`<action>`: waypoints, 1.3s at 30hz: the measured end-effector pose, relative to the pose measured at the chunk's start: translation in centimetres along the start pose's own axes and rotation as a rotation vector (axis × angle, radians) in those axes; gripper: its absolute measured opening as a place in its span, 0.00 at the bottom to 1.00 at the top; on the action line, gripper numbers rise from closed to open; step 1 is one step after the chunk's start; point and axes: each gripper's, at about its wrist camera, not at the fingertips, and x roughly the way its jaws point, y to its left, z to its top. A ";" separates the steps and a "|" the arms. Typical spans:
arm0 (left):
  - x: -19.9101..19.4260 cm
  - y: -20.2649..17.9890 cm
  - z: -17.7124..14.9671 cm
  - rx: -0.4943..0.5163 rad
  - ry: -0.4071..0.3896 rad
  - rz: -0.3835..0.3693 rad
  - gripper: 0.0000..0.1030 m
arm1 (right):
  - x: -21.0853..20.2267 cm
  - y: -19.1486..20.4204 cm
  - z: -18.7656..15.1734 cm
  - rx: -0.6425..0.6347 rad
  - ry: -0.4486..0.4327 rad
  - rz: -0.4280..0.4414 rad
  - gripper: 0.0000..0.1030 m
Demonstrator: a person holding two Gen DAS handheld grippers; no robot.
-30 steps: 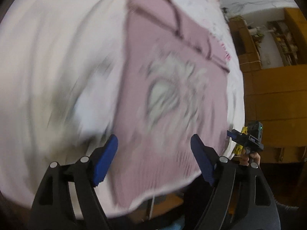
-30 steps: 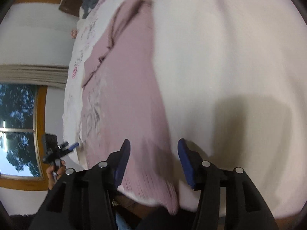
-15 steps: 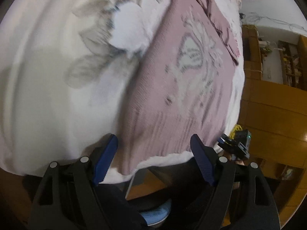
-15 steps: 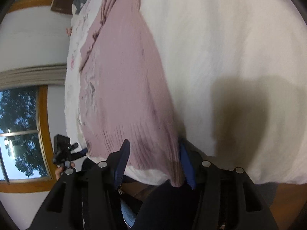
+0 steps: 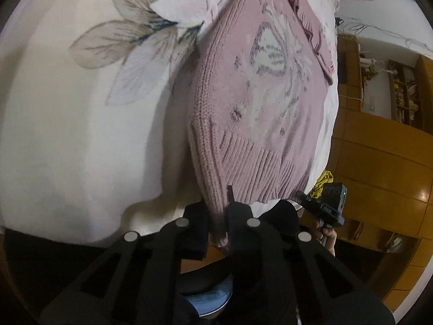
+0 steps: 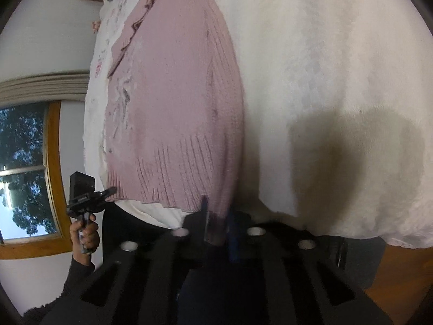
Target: Fold small clothes
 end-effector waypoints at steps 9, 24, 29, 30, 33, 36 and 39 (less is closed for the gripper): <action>-6.1 -2.6 -1.5 0.027 -0.162 -0.211 0.06 | -5.1 2.5 0.0 0.006 -0.142 0.200 0.08; -12.8 -9.6 6.1 0.061 -0.334 -0.444 0.06 | -13.4 9.3 8.9 -0.094 -0.315 0.294 0.08; -13.0 -10.8 12.5 0.036 -0.366 -0.419 0.06 | -14.1 10.5 14.4 -0.097 -0.357 0.254 0.08; -12.7 -11.1 13.9 0.034 -0.365 -0.404 0.06 | -14.0 10.8 15.5 -0.096 -0.363 0.241 0.08; -11.4 -11.9 18.7 0.023 -0.358 -0.341 0.06 | -13.4 11.3 18.9 -0.094 -0.368 0.202 0.08; -10.1 -12.2 22.5 0.011 -0.354 -0.291 0.06 | -12.4 11.4 22.1 -0.091 -0.365 0.158 0.08; -8.5 -12.2 26.5 -0.003 -0.347 -0.241 0.06 | -10.7 11.0 26.3 -0.067 -0.353 0.104 0.08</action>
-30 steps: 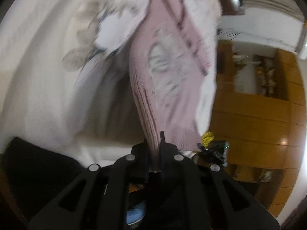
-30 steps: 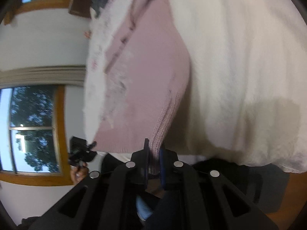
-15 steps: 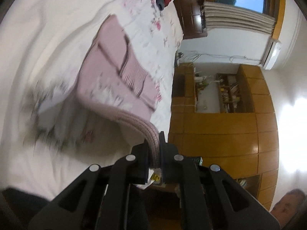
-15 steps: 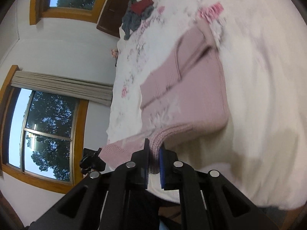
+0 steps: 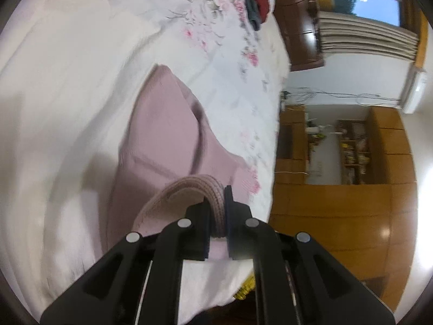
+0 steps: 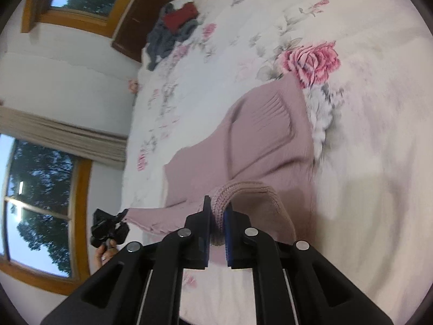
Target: Fold small clothes
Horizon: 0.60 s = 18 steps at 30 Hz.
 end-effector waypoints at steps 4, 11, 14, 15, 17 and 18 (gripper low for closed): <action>4.1 1.3 3.1 -0.006 0.035 0.075 0.07 | 3.8 -2.0 3.2 0.030 0.022 -0.078 0.08; 5.3 0.4 5.8 0.090 0.032 0.110 0.41 | 5.7 -3.3 6.5 0.040 0.003 -0.062 0.28; 3.9 -1.7 6.1 0.214 0.011 0.114 0.60 | 4.1 -2.2 7.3 -0.024 -0.046 -0.028 0.30; 3.7 -2.2 6.2 0.254 0.011 0.135 0.60 | 4.0 -2.1 7.5 -0.047 -0.049 -0.038 0.30; 3.9 -2.5 6.4 0.299 0.016 0.194 0.62 | 4.5 -2.1 7.7 -0.079 -0.033 -0.057 0.31; 4.1 -2.4 6.4 0.314 0.026 0.224 0.62 | 5.2 -2.4 7.7 -0.094 -0.017 -0.085 0.31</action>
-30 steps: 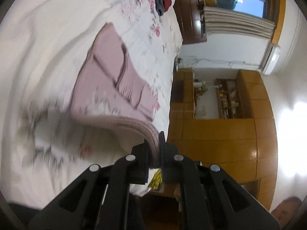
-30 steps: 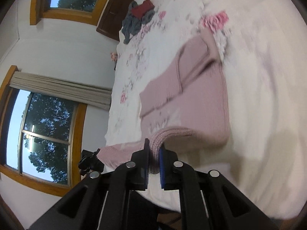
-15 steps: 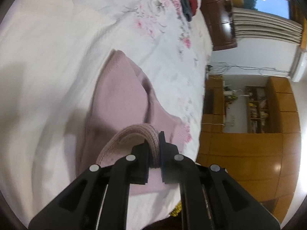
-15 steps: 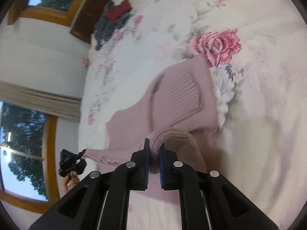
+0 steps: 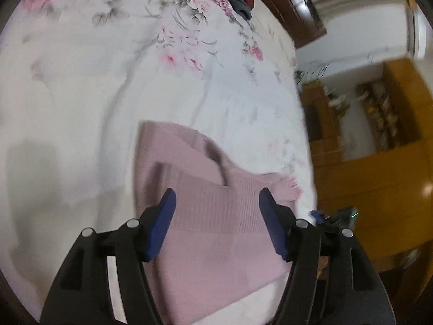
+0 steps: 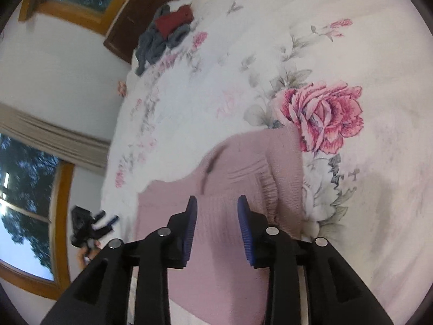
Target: Fold small clothes
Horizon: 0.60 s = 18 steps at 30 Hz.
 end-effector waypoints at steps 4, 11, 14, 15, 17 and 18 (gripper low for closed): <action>2.1 0.5 -0.4 0.046 0.071 0.101 0.62 | 2.4 0.0 -0.2 -0.038 0.055 -0.057 0.35; 4.9 0.6 -0.6 0.093 0.129 0.161 0.63 | 4.2 -0.5 -0.3 -0.071 0.066 -0.139 0.39; 6.5 0.0 -0.7 0.124 0.171 0.173 0.62 | 4.5 -0.7 -0.3 -0.079 0.080 -0.150 0.40; 6.8 -0.2 -0.9 0.131 0.177 0.180 0.61 | 4.6 -0.8 -0.3 -0.078 0.084 -0.153 0.40; 7.4 -0.5 -1.0 0.145 0.182 0.193 0.54 | 4.6 -1.1 -0.4 -0.069 0.087 -0.145 0.40; 7.5 -0.5 -1.0 0.145 0.184 0.189 0.38 | 4.5 -1.2 -0.4 -0.067 0.085 -0.143 0.40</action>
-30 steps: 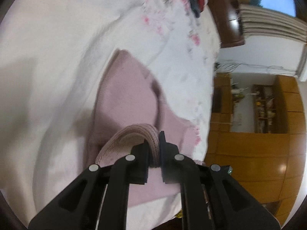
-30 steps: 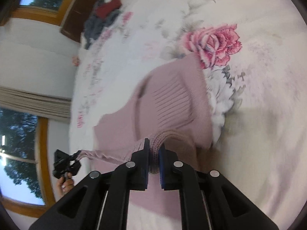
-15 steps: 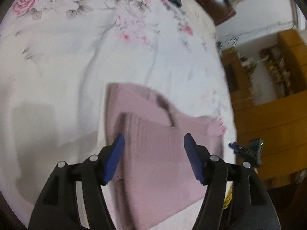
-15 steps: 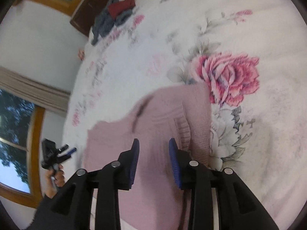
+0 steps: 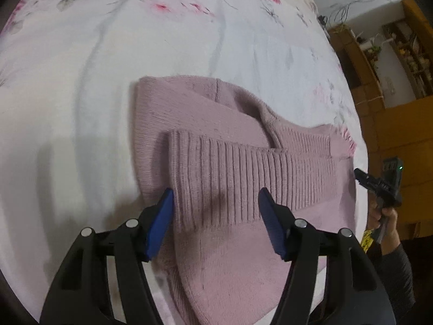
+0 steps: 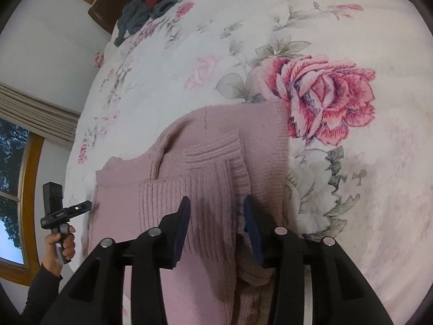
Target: Fold small clothes
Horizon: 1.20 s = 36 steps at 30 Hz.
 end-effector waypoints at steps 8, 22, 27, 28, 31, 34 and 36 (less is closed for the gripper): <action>-1.1 0.4 -0.6 0.018 -0.042 -0.020 0.09 | -0.3 -0.3 -0.8 -0.045 -0.017 0.013 0.18; -8.8 -2.0 0.0 0.047 -0.233 -0.127 0.07 | -6.5 3.8 -0.4 -0.154 -0.217 0.051 0.08; -9.6 -2.0 4.1 0.012 -0.276 -0.115 0.07 | -7.1 5.1 3.1 -0.155 -0.266 0.011 0.08; -9.1 -2.0 4.7 0.002 -0.273 -0.107 0.07 | -6.9 5.2 4.2 -0.146 -0.273 -0.002 0.08; -7.1 -1.4 7.1 -0.024 -0.251 -0.073 0.07 | -5.3 5.1 6.6 -0.133 -0.267 -0.046 0.08; -5.0 -0.6 8.9 -0.044 -0.228 -0.044 0.07 | -3.3 4.6 8.0 -0.130 -0.244 -0.100 0.08; -3.5 -0.2 9.9 -0.050 -0.212 -0.022 0.07 | -1.7 4.1 8.7 -0.115 -0.226 -0.129 0.08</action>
